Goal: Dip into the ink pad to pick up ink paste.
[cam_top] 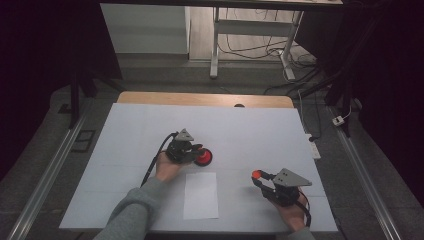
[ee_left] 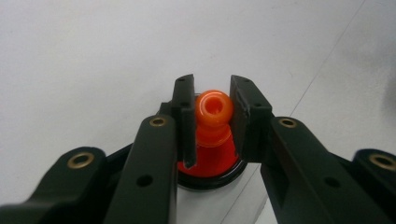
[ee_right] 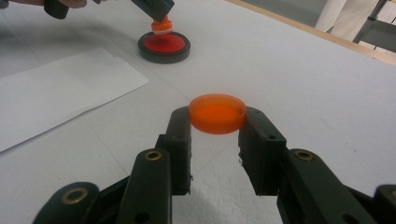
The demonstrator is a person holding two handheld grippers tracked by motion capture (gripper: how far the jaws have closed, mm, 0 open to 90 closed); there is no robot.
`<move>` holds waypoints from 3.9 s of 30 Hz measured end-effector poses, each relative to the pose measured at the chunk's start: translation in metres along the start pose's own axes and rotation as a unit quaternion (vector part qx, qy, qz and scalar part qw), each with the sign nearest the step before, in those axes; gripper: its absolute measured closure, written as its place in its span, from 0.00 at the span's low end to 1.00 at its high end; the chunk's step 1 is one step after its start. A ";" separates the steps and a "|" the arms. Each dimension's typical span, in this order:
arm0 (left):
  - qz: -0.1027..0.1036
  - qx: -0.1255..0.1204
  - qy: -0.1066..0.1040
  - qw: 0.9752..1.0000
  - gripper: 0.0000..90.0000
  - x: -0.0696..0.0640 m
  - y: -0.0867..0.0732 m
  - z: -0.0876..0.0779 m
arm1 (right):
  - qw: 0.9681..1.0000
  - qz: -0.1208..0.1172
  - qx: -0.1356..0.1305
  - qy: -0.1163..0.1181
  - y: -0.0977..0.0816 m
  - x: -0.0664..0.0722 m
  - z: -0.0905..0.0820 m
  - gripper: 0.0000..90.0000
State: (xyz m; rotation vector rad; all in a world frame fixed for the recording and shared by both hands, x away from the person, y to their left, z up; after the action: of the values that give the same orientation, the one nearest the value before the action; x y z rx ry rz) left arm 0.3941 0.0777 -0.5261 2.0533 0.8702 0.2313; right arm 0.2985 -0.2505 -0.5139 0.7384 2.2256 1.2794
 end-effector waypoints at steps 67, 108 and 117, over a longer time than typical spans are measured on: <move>0.041 0.014 0.034 0.999 0.81 -0.008 -0.009 0.012 | 1.000 0.000 -0.004 -0.007 -0.001 0.001 -0.007 0.72; 0.010 -0.008 0.016 1.000 0.81 0.001 0.002 0.006 | 1.000 0.001 -0.005 -0.005 -0.001 0.000 -0.006 0.72; 0.014 0.004 0.018 1.000 0.81 0.000 -0.001 0.015 | 1.000 0.000 -0.004 -0.005 -0.001 0.000 -0.006 0.72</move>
State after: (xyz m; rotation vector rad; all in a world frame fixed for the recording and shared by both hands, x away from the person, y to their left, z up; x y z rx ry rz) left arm 0.4007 0.0683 -0.5355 2.0761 0.8665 0.2800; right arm 0.2942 -0.2546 -0.5117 0.7408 2.2119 1.2815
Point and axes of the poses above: each handheld gripper's, and its own axes: z roughly forward along the jaws, y roughly out of its top, x roughly to its left, the point moved 2 cm from there along z, roughly forward along the jaws
